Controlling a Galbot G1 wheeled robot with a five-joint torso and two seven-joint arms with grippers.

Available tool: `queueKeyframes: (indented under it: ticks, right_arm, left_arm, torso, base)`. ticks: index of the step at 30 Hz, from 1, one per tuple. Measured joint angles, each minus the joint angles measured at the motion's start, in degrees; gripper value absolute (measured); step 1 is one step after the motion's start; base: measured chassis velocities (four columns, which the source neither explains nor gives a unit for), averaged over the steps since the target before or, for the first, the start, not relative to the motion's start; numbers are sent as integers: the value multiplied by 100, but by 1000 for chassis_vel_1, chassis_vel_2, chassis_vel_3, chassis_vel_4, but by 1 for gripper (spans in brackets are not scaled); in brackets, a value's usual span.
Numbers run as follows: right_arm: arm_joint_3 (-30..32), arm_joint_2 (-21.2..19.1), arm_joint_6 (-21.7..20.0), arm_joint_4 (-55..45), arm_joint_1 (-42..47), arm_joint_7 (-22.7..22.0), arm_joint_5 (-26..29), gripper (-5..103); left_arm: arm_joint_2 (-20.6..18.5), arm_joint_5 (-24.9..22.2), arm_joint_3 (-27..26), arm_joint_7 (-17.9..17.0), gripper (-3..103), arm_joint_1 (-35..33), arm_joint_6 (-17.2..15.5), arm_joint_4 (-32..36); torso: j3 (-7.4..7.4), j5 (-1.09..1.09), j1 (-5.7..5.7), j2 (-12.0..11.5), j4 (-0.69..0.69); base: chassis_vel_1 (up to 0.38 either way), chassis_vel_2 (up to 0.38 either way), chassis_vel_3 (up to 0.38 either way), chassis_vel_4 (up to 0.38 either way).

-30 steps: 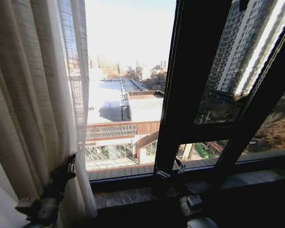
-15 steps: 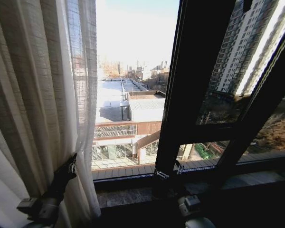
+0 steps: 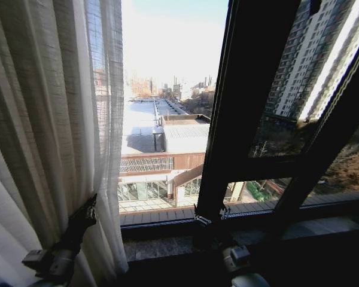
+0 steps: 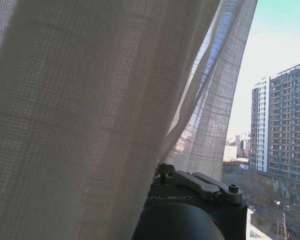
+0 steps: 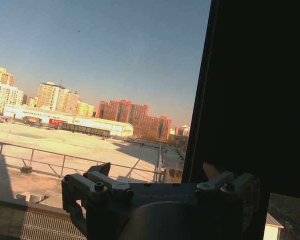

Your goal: Open the curtains by pulling them apart, changing their state from closed to fully open.

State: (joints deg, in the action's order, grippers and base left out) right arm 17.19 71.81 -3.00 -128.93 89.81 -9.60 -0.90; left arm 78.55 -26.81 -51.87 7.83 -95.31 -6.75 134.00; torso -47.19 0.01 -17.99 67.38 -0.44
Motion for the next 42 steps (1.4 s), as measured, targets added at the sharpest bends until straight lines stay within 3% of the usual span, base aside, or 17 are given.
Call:
queueKeyframes:
  ticks: [42]
  right_arm:
    - [-5, 52, 3, 27, 53, 16, -237, 100]
  left_arm:
    - [36, 52, -32, 129, 0, -61, 163, -21]
  torso:
    - [0, 0, 0, 0, 0]
  base:
    - [0, 0, 0, 0]
